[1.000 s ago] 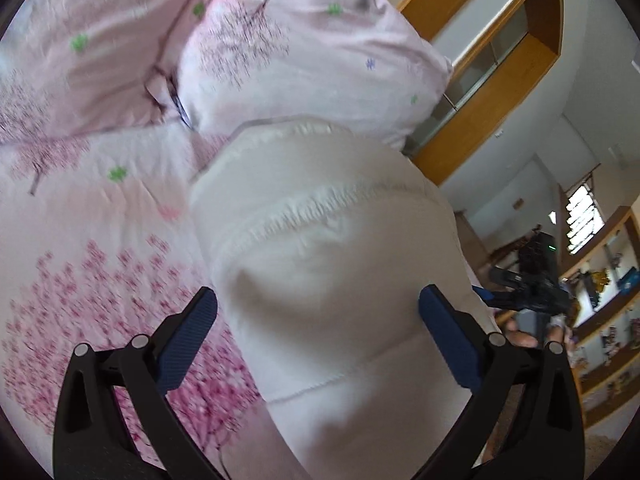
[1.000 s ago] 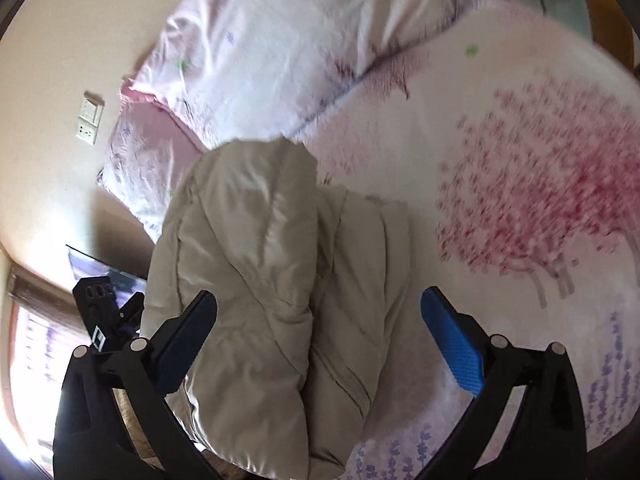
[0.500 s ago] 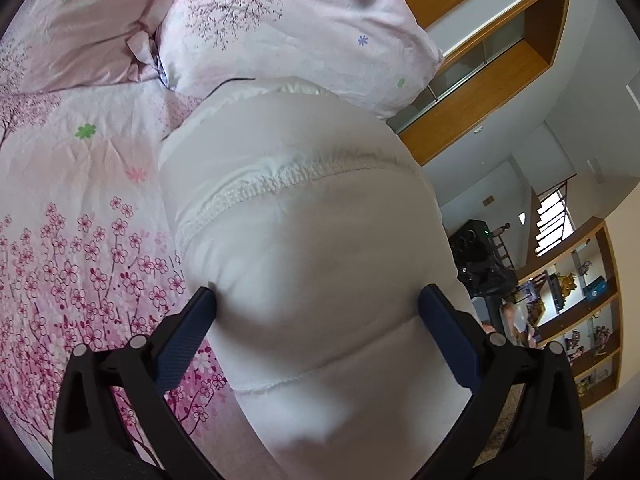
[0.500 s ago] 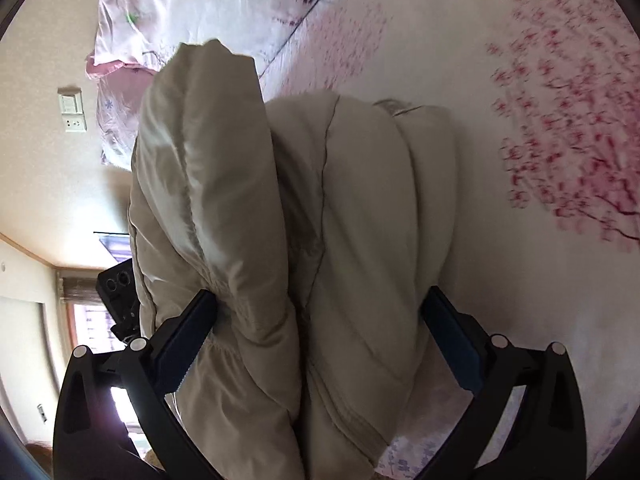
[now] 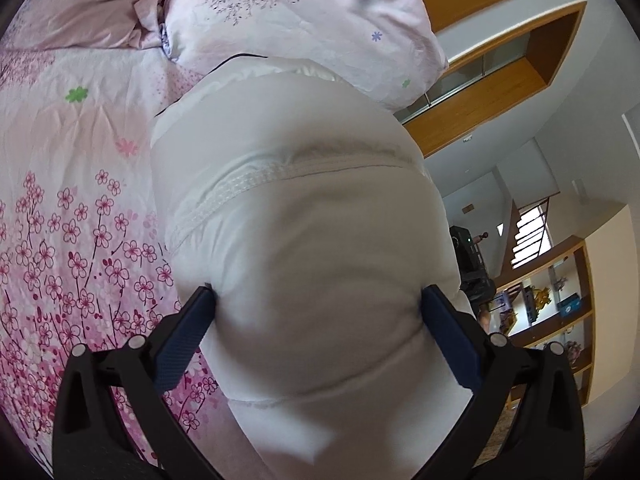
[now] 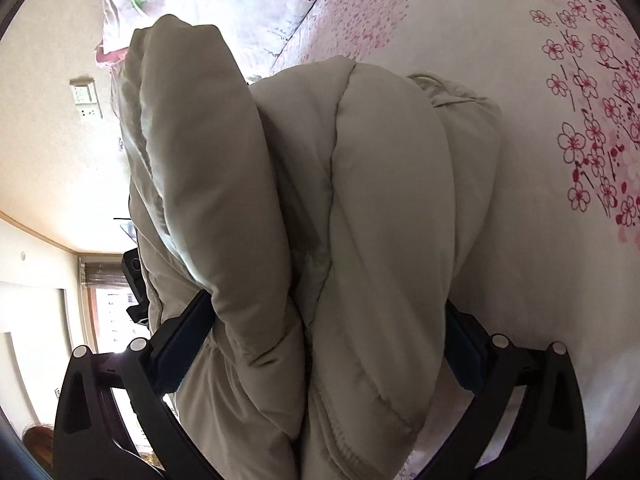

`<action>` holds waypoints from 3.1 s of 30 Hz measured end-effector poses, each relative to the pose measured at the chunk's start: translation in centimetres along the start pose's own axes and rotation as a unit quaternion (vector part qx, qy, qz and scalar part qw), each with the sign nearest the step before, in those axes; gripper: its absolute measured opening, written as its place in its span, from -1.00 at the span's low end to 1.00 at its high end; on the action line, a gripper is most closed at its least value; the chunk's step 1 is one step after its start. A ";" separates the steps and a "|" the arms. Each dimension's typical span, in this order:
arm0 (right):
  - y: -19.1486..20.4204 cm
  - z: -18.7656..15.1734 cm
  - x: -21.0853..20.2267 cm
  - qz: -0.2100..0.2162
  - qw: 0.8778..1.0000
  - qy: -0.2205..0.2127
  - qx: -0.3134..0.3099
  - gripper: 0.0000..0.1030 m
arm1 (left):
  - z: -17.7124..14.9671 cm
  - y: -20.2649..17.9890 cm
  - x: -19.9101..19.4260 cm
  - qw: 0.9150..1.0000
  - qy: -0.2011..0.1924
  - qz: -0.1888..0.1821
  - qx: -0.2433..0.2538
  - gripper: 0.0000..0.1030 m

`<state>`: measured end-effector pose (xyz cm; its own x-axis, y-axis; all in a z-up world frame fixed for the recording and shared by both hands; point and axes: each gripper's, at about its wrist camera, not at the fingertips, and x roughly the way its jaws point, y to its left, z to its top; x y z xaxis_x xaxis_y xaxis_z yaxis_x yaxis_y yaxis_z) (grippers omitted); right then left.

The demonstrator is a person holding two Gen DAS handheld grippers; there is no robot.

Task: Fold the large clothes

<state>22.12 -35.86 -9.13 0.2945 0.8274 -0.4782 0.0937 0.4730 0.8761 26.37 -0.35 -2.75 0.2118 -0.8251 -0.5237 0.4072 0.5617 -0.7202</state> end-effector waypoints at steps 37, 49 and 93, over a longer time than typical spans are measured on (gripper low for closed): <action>10.1 6.2 9.0 0.099 0.987 0.007 -0.128 0.33 | 1.7 5.1 -11.1 0.989 -0.142 -0.027 -0.002 0.67; 11.5 10.3 16.1 0.061 0.993 0.034 -0.096 0.39 | 3.9 12.0 -14.4 0.985 -0.162 0.052 -0.042 0.67; 17.2 4.2 5.6 -0.013 0.963 -0.213 -0.165 0.40 | -5.5 -4.4 -5.8 0.889 -0.164 0.337 0.263 0.96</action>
<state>29.39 -24.36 3.47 0.6668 0.6474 -0.3692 -0.1796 0.6204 0.7635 18.48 2.33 0.97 0.7772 -0.3340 -0.5333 0.4307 0.9002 0.0640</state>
